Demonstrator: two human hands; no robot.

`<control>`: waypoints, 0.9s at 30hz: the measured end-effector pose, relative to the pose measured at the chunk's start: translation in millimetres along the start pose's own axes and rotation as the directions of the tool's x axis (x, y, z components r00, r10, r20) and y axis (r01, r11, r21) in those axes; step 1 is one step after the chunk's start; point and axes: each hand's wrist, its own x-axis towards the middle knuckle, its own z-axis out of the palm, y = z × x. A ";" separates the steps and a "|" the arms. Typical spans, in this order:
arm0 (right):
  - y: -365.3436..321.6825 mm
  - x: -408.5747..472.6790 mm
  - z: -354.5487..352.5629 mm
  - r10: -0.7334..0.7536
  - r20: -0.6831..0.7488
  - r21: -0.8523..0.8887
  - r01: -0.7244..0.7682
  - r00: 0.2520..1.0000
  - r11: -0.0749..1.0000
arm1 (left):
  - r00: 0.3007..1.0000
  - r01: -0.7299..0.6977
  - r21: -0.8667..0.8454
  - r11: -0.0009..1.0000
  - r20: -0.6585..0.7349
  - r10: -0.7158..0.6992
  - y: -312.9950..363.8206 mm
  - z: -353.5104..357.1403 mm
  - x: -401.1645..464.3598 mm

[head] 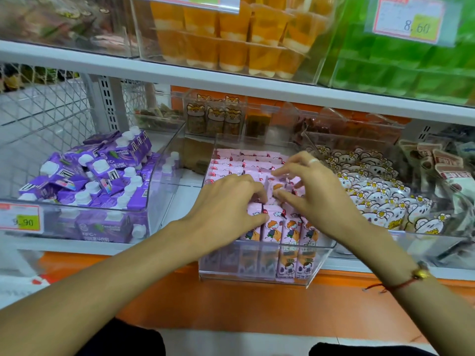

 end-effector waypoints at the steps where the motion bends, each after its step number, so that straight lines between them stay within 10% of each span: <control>1: -1.8 2.3 4.1 0.001 0.016 -0.044 0.000 1.000 0.999 | 1.000 0.002 0.005 1.000 0.001 -0.002 0.0 0.0 -0.3; 9: -0.3 -7.2 15.2 -0.019 0.260 -0.237 0.082 0.965 0.968 | 0.999 -0.002 0.018 1.000 0.033 0.002 -3.0 0.9 0.2; 27: -9.9 -26.3 -8.3 -0.010 0.297 -0.174 0.065 0.955 0.983 | 0.966 -0.140 0.154 0.978 0.237 0.101 -8.9 7.3 3.3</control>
